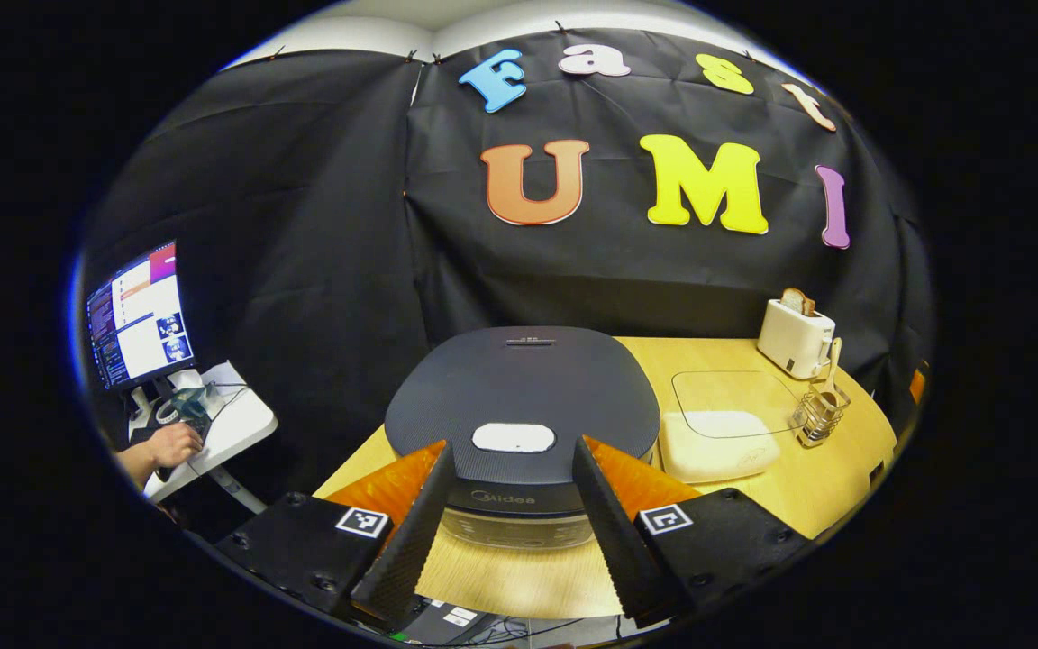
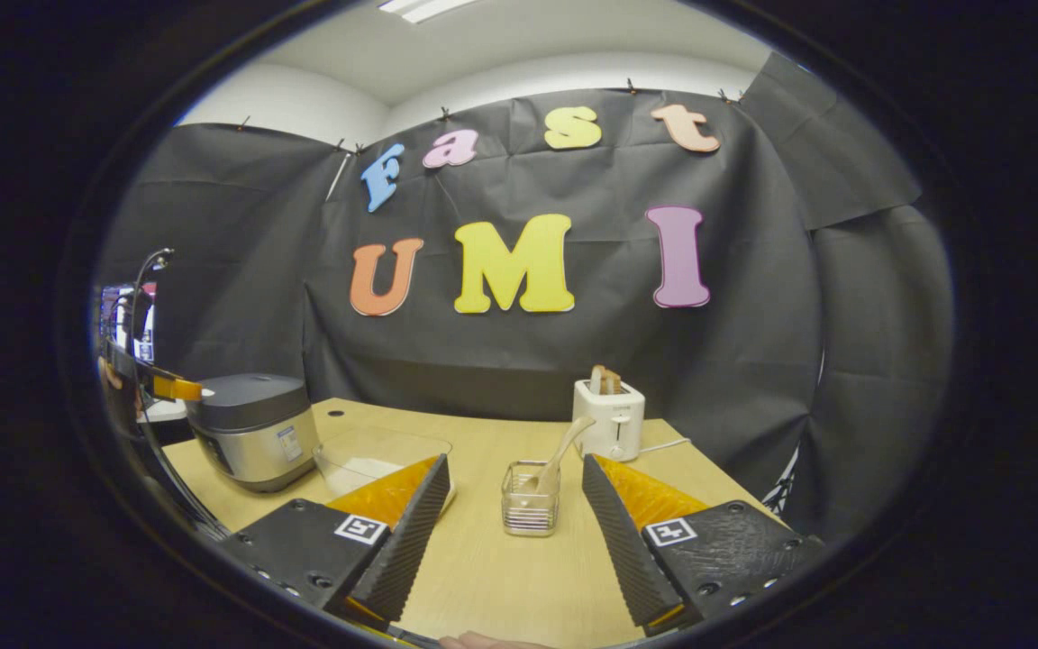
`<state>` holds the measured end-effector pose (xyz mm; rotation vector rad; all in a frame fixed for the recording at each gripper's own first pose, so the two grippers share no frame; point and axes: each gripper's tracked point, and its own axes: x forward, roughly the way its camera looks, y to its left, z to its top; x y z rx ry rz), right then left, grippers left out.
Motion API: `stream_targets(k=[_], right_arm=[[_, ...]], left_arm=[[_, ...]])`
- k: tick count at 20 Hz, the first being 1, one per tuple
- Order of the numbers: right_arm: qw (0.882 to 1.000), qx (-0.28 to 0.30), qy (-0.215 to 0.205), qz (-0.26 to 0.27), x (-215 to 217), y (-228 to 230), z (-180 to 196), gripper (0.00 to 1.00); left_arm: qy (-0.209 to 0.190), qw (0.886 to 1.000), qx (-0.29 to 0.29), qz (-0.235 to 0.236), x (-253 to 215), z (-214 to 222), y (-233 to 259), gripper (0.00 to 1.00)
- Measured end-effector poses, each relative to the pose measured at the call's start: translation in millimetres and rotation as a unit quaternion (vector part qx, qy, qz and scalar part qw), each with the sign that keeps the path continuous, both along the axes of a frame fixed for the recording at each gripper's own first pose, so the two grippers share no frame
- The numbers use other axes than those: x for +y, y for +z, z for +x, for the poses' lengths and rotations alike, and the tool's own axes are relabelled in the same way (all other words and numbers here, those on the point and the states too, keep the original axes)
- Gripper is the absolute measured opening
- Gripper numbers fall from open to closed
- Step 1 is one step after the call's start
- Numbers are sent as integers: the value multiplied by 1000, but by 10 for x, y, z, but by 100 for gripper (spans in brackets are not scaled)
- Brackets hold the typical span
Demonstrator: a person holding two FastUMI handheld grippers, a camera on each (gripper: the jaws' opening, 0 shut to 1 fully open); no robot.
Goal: Close the left gripper, press the button to open the rice cooker; take a wooden spoon from the chopstick holder with the right hand, scoop a spoonful of rice and pour it into the rice cooker, then put the wooden spoon back into the chopstick holder.
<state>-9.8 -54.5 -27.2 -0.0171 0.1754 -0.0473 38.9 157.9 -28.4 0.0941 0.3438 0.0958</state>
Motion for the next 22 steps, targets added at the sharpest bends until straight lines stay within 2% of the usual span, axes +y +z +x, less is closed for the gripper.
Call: stream_targets(k=[3, 4, 10, 13, 18, 19, 22], right_arm=[[1000, 2, -1, 3, -5, -12, 10, 88], [1000, 3, -1, 3, 9, -13, 17, 92], [1000, 4, 7, -2, 80, -32, -2, 88], [1000, 3, 5, -7, 89, -16, -14, 88], [999, 21, -32, -29, 2, 23, -181, 91], [999, 21, -30, -29, 21, 57, -204, 88], [999, 12, -37, -26, 4, 150, -265, 88]], left_arm=[[5, 1000, -9, 5, -103, -91, 65, 86], [7, 1000, -15, 8, -127, -145, 96, 86], [6, 999, -43, 13, -471, -462, 108, 86], [-5, 998, -56, 11, -685, -614, 156, 86], [-30, 996, -86, 15, -1040, -882, 216, 85], [-40, 995, -89, 9, -1132, -920, 220, 85], [-70, 993, -99, 9, -1357, -976, 224, 85]])
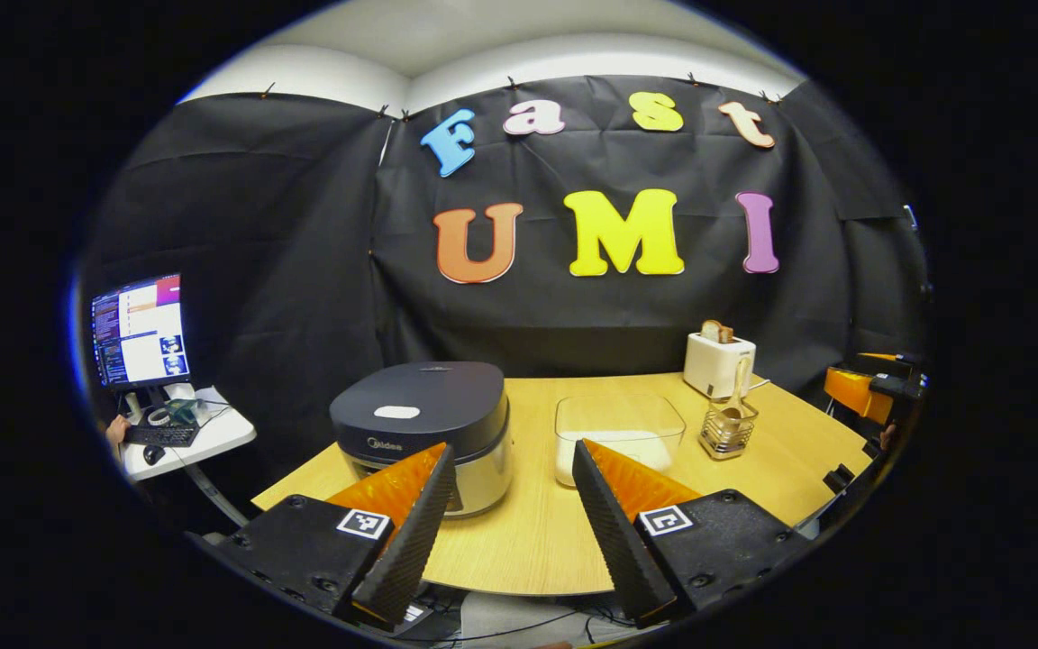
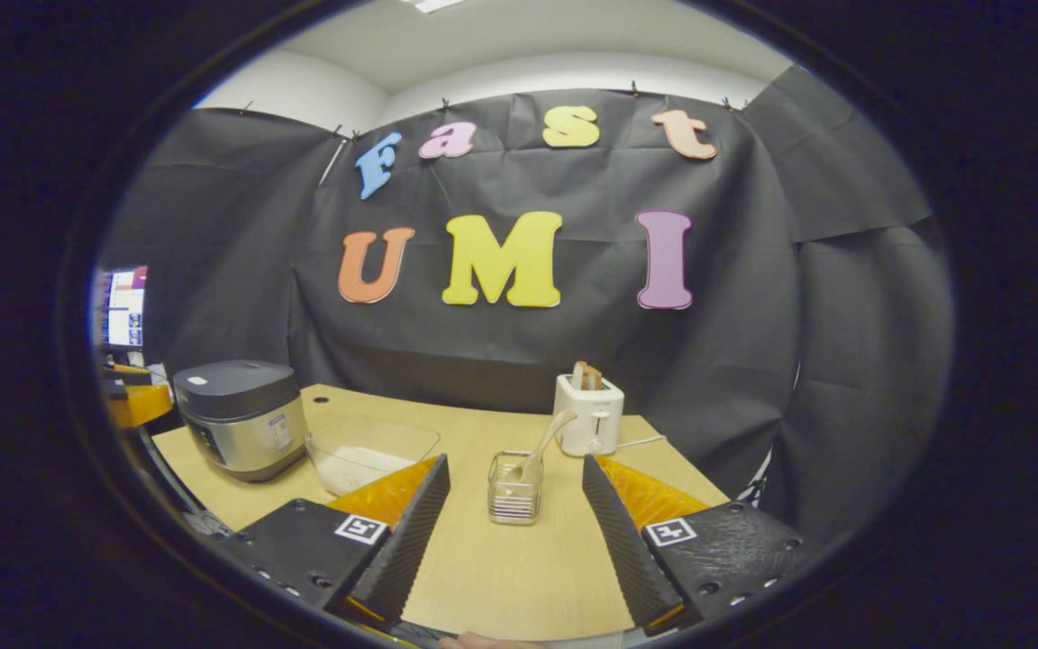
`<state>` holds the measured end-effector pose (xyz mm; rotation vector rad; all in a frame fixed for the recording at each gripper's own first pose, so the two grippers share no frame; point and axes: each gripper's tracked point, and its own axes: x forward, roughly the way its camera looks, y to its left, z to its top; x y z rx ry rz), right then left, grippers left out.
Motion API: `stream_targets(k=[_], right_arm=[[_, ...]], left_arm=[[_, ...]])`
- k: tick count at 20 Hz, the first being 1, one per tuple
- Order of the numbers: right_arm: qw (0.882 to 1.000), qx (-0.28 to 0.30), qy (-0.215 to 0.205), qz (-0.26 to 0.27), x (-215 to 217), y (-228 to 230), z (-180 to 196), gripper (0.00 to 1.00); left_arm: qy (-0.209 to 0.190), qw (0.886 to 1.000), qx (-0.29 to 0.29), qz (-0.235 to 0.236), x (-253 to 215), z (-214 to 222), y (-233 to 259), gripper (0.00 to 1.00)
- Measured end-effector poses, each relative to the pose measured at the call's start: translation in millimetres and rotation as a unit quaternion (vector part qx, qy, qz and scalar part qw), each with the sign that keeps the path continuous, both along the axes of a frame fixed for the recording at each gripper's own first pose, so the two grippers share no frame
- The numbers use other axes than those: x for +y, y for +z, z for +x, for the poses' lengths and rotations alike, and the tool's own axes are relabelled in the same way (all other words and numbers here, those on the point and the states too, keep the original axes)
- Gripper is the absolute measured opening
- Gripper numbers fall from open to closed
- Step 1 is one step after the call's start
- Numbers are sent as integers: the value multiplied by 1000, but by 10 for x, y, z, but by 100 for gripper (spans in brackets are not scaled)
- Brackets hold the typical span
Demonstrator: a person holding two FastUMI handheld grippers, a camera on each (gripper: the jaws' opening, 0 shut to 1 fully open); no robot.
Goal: Close the left gripper, press the button to open the rice cooker; take a wooden spoon from the chopstick holder with the right hand, scoop a spoonful of rice and pour it into the rice cooker, then put the wooden spoon back into the chopstick holder.
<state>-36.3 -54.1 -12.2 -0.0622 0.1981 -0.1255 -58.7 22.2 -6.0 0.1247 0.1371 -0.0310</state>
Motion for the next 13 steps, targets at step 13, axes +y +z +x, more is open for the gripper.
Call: stream_targets(k=[13], right_arm=[[1000, -2, 15, 6, 162, 33, -63, 88]], left_arm=[[-26, 1000, -13, 9, -263, -38, -62, 85]])
